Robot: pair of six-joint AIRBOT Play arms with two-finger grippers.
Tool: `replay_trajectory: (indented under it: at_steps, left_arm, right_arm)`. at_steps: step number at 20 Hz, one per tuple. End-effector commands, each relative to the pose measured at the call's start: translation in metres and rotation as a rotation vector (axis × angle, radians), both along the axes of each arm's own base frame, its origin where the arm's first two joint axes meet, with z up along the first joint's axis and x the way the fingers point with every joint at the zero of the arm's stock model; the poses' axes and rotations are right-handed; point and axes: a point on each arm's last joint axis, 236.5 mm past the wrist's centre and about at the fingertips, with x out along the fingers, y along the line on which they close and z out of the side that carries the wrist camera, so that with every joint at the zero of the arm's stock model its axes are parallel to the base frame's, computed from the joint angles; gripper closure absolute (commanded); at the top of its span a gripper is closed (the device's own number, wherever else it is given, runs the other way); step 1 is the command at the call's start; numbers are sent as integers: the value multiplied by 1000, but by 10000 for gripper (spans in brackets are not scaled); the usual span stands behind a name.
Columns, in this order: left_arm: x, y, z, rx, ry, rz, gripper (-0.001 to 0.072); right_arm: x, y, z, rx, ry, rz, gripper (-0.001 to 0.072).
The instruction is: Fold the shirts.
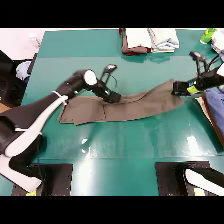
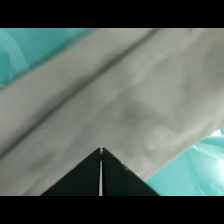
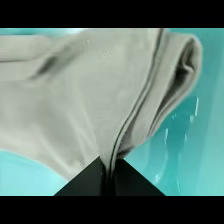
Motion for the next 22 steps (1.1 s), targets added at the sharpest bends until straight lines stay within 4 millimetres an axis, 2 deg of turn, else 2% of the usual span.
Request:
replay_trajectory:
  at_steps: [1,3,5,9,11,13,15,17,19,22]
  left_arm:
    - [-19,-21,-33,29,69,-55,675]
    - [-22,-21,-37,35,84,-65,675]
    - [-21,-22,-36,30,78,-61,675]
    - [-20,-22,-36,30,77,-60,674]
    - [-18,-20,-35,28,77,-53,675]
    - [-8,-15,-22,21,71,-44,675]
    - [12,-3,7,3,32,-22,675]
    - [42,26,49,-2,-62,24,675]
    - [67,69,97,15,-165,84,675]
    - [88,155,169,86,-319,205,675]
  right_arm:
    - [2,35,60,48,-101,75,699]
    - [6,51,88,80,-164,101,698]
    - [6,62,107,104,-202,115,698]
    - [2,82,119,126,-223,151,698]
    - [-2,99,123,171,-224,182,698]
    - [-4,114,128,208,-235,207,698]
    - [-6,128,126,219,-229,235,698]
    - [-5,152,127,251,-222,282,698]
    - [-2,185,131,286,-229,343,698]
    - [-2,251,130,320,-248,458,697]
